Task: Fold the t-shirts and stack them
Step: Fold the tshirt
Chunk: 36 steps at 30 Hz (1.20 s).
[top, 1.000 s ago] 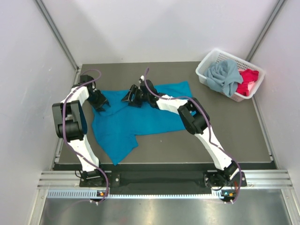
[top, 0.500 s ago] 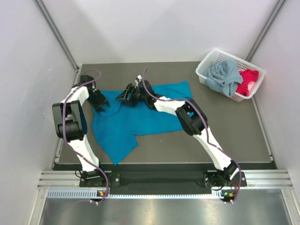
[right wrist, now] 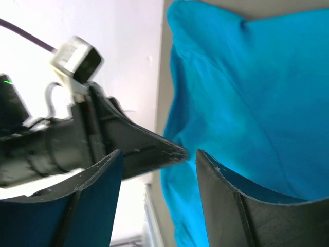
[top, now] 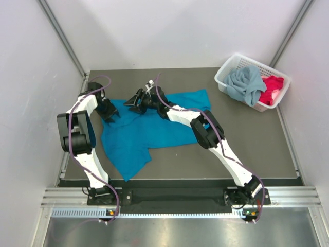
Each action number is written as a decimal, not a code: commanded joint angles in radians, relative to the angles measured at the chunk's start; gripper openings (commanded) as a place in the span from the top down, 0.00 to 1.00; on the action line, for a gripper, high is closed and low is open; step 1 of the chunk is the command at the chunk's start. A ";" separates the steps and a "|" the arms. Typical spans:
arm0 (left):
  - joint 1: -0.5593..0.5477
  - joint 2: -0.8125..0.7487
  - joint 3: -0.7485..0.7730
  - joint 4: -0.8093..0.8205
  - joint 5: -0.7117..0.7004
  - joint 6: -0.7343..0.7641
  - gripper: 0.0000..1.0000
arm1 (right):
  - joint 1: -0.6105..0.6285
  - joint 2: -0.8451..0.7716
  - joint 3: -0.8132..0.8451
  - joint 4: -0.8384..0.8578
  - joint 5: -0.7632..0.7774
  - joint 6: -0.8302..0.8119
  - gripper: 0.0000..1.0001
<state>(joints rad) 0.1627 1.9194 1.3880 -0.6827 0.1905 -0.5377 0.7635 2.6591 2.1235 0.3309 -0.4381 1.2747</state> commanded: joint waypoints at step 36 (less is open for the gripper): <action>-0.012 -0.077 -0.003 0.003 0.024 0.031 0.52 | -0.023 -0.191 -0.238 -0.104 0.035 -0.322 0.37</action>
<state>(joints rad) 0.1520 1.8874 1.3849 -0.6838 0.2028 -0.5209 0.7494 2.4474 1.8240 0.2104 -0.4202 0.9688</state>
